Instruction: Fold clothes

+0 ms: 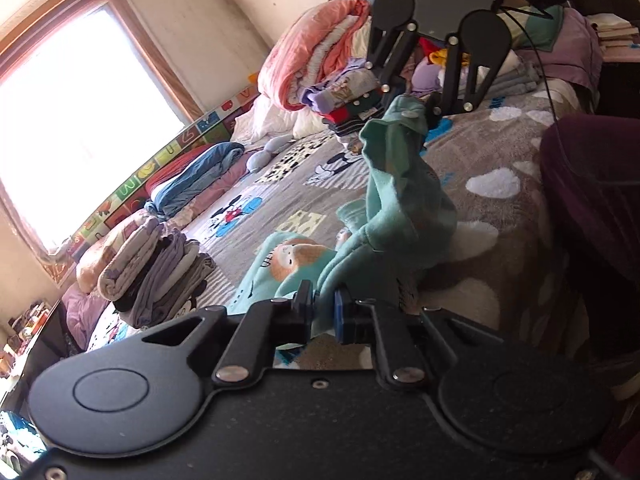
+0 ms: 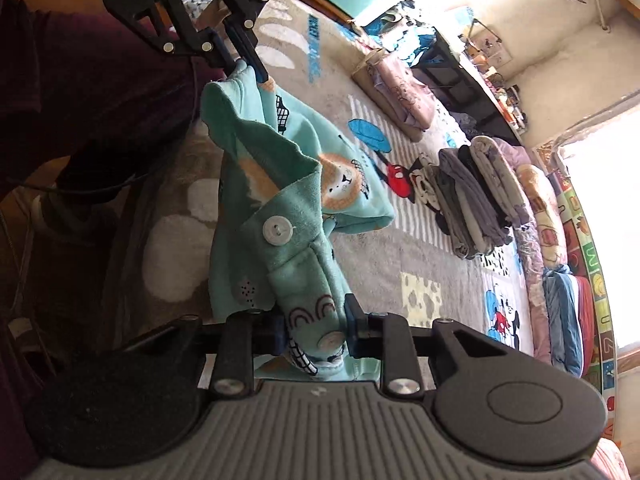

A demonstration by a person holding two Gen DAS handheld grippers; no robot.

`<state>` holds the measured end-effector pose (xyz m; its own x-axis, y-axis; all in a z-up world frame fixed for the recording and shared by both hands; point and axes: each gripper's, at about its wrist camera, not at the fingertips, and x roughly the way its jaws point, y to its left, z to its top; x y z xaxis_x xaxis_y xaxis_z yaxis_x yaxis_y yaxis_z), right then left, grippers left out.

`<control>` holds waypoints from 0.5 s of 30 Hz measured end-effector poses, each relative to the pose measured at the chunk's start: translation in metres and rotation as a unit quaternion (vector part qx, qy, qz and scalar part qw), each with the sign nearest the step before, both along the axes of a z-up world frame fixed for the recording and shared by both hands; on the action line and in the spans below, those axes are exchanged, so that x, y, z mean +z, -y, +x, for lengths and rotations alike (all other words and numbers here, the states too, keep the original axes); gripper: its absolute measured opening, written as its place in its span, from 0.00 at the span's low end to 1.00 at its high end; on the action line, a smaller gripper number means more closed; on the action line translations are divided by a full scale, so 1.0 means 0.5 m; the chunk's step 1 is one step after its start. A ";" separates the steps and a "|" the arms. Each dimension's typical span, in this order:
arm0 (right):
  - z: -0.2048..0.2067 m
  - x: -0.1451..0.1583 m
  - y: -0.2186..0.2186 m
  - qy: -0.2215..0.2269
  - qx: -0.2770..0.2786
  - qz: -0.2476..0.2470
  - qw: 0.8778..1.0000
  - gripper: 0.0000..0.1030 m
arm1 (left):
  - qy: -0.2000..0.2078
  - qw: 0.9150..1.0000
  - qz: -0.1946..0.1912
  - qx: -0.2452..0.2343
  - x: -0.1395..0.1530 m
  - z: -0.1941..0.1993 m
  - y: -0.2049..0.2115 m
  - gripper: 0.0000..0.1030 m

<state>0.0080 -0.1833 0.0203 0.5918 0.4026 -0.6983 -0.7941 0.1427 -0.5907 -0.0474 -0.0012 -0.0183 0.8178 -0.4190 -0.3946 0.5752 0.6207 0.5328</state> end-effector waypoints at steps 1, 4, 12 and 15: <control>0.004 0.015 0.006 0.007 -0.007 0.013 1.000 0.26 | 0.005 1.000 -0.006 0.006 0.011 0.008 0.000 0.08; 0.022 0.056 0.023 0.024 -0.028 0.042 0.998 0.26 | 0.025 0.999 -0.022 0.019 0.053 0.039 0.002 0.08; 0.079 0.151 0.063 0.062 -0.072 0.102 0.990 0.26 | 0.088 0.995 -0.034 0.021 0.175 0.123 0.023 0.08; 0.103 0.180 0.075 0.071 -0.086 0.118 0.987 0.25 | 0.097 0.994 -0.042 0.022 0.221 0.165 0.029 0.07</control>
